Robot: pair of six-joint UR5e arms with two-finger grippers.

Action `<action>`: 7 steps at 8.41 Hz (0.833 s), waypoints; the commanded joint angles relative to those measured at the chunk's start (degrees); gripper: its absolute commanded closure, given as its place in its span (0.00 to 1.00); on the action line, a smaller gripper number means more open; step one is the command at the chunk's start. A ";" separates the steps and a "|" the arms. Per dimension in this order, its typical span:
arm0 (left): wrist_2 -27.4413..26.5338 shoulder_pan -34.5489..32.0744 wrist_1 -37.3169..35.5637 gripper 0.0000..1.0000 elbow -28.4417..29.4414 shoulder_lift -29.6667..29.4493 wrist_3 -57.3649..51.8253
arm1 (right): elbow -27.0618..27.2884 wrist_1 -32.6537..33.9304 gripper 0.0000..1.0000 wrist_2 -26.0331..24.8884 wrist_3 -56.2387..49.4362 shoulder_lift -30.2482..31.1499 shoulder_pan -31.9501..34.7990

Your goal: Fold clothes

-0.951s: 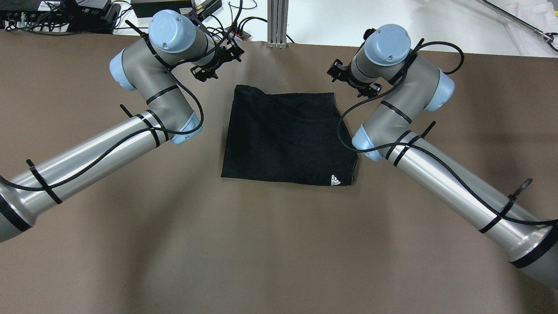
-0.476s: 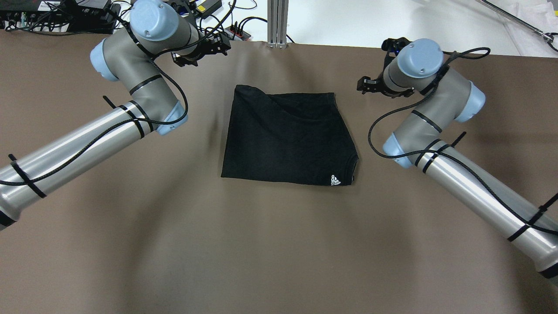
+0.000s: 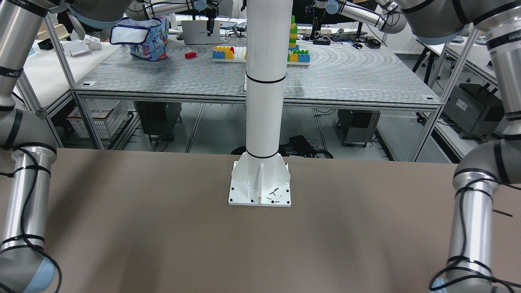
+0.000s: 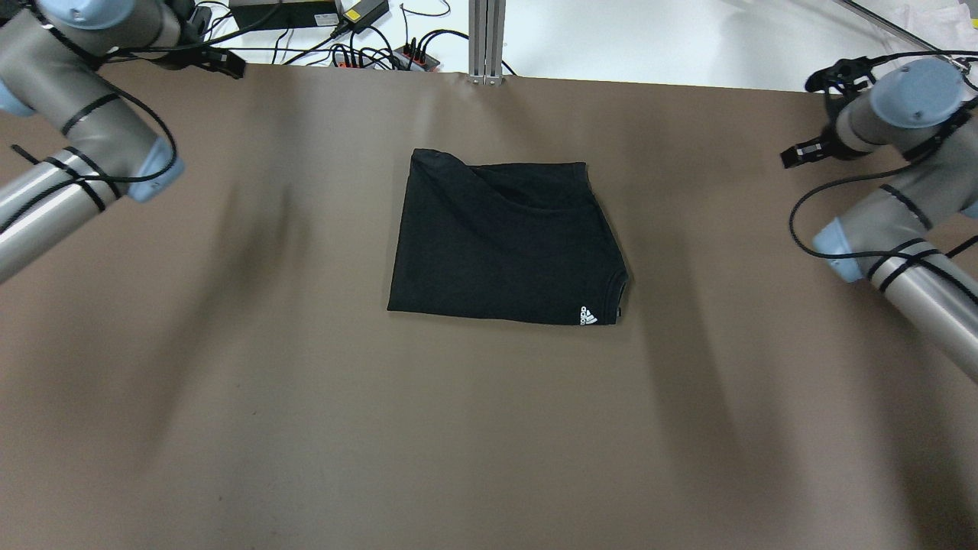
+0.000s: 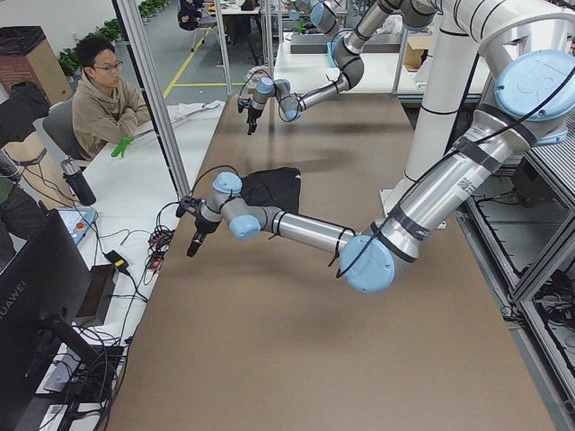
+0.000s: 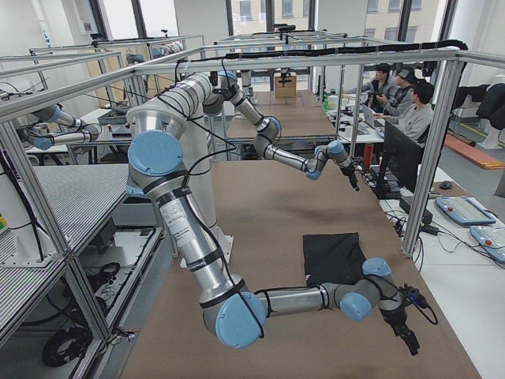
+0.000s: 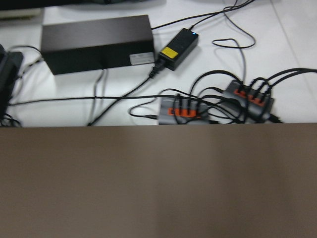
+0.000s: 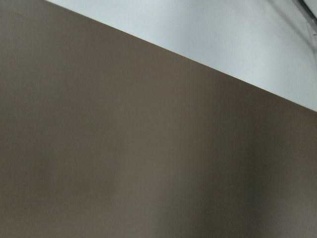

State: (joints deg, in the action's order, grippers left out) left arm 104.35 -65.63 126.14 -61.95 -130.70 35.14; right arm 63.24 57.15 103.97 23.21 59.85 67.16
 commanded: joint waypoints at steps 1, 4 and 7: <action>0.59 -11.32 2.87 0.00 -2.12 11.66 -25.39 | -0.05 -1.68 0.05 0.01 -21.74 6.23 11.64; 1.46 -20.21 8.49 0.00 -2.38 17.82 -40.63 | 0.12 -10.09 0.05 0.09 -35.91 12.90 20.09; 8.50 -27.96 9.03 0.00 -5.00 21.69 -47.26 | 0.48 -12.85 0.05 0.01 -39.53 15.12 23.27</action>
State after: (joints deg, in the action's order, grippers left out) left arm 110.11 -89.63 134.56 -64.68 -111.96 -8.36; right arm 63.51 45.56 103.99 -13.25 73.78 87.89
